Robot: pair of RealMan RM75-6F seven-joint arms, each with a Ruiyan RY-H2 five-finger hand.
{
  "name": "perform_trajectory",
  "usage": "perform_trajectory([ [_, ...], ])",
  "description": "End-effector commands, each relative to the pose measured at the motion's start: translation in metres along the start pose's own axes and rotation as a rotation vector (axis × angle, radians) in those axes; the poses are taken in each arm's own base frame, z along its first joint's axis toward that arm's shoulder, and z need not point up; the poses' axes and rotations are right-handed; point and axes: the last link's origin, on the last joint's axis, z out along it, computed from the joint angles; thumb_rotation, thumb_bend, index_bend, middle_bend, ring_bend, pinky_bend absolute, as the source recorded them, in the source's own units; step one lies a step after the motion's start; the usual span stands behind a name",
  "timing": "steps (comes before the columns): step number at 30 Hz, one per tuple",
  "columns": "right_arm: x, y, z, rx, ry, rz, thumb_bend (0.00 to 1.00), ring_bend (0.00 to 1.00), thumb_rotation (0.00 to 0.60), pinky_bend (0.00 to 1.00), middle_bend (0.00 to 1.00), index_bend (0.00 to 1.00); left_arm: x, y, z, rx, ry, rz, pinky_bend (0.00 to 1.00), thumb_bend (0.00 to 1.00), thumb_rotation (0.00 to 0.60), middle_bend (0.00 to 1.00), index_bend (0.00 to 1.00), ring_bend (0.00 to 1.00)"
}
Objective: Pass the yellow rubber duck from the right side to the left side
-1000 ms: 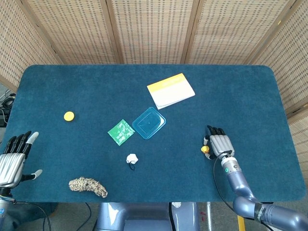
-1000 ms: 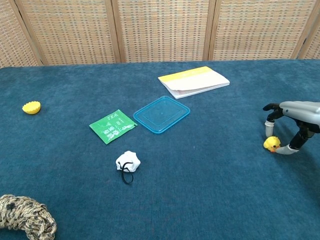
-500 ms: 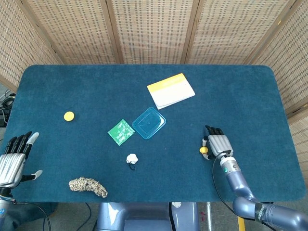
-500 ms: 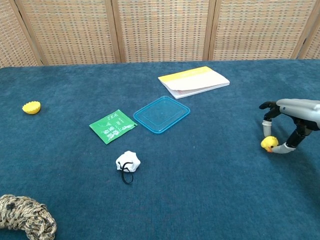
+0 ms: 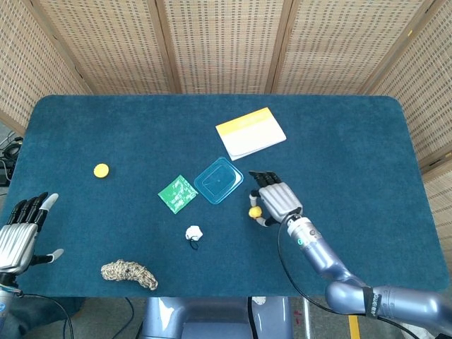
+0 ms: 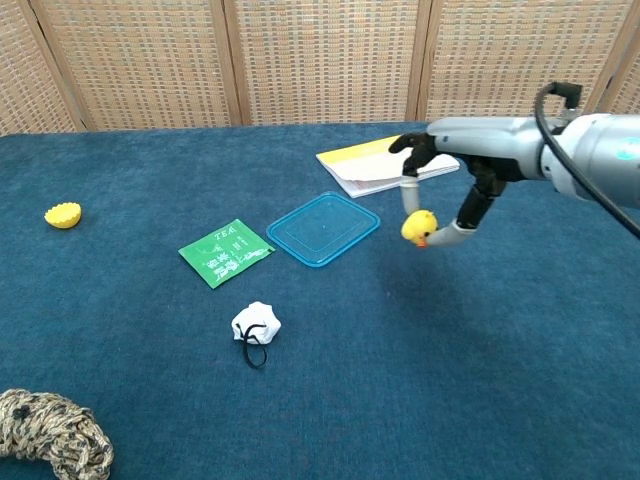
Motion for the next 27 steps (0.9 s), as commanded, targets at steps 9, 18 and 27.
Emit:
perform_trajectory([
  [9,-0.046,-0.12,0.093,0.075,-0.118,-0.158,0.36,0.0,0.6,0.0,0.0,0.6,-0.001,-0.013,0.017,0.034,-0.055,-0.051,0.0,0.04,0.6,0.0,0.0,0.0],
  [18,-0.067,-0.146,0.116,0.044,-0.124,-0.207,0.36,0.0,0.6,0.0,0.0,0.6,-0.004,-0.015,0.024,0.041,-0.083,-0.053,0.0,0.04,0.6,0.0,0.0,0.0],
  [27,-0.068,-0.132,0.116,0.002,-0.141,-0.204,0.09,0.0,0.6,0.0,0.0,0.34,-0.005,-0.014,0.026,0.041,-0.087,-0.052,0.0,0.04,0.6,0.0,0.0,0.0],
])
